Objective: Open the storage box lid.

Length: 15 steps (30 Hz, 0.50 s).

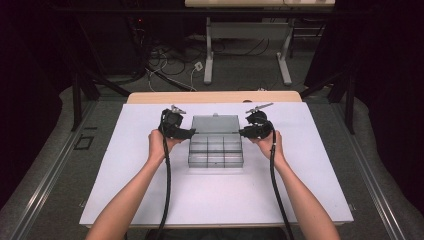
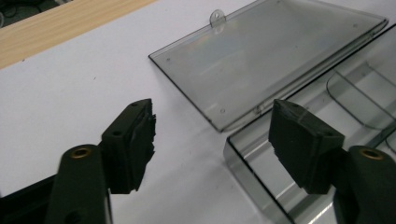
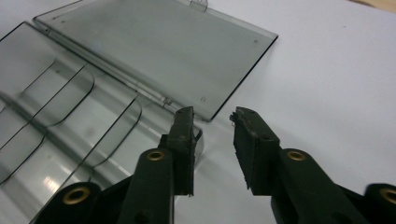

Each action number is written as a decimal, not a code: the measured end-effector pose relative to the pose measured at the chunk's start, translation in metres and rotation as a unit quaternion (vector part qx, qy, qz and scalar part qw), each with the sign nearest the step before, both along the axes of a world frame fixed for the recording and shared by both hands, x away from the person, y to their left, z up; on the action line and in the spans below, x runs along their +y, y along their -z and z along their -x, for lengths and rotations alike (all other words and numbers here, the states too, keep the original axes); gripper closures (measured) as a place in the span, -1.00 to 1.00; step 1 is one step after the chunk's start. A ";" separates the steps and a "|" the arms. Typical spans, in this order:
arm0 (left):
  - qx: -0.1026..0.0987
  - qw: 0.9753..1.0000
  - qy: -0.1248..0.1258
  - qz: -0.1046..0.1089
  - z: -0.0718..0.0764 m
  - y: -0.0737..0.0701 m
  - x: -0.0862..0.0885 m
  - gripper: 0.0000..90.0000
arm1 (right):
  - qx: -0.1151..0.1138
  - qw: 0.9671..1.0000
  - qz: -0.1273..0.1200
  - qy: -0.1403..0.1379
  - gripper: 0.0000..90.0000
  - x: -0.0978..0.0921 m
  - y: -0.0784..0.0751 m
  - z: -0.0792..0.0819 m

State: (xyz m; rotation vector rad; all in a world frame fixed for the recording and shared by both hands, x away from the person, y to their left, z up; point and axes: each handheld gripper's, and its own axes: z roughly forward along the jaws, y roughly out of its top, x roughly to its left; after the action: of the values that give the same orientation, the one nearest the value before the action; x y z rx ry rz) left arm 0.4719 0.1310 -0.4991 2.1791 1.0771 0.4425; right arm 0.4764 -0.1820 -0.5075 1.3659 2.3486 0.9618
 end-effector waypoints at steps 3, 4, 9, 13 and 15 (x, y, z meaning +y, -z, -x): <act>-0.002 1.000 -0.006 -0.003 0.010 0.002 0.006 -0.47 | -0.012 1.000 -0.010 -0.011 0.35 -0.003 0.004 0.009; -0.005 1.000 -0.008 -0.005 0.015 0.002 0.009 -0.49 | -0.009 1.000 -0.008 -0.016 0.34 -0.004 0.004 0.011; -0.012 1.000 -0.009 -0.012 0.029 0.005 0.018 -0.59 | -0.010 0.999 -0.022 -0.031 0.23 -0.008 0.003 0.024; -0.014 1.000 -0.007 -0.021 0.040 0.008 0.023 -0.64 | -0.008 0.999 -0.027 -0.045 0.11 -0.008 0.001 0.035; -0.014 0.999 -0.005 -0.028 0.044 0.011 0.025 -0.65 | -0.005 0.998 -0.035 -0.051 0.07 -0.008 0.001 0.040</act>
State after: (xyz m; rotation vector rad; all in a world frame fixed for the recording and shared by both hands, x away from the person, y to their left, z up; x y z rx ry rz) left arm 0.4280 0.1561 -0.5100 2.2112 1.0734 0.5120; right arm 0.4361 -0.1896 -0.5081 1.2724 2.4193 1.0875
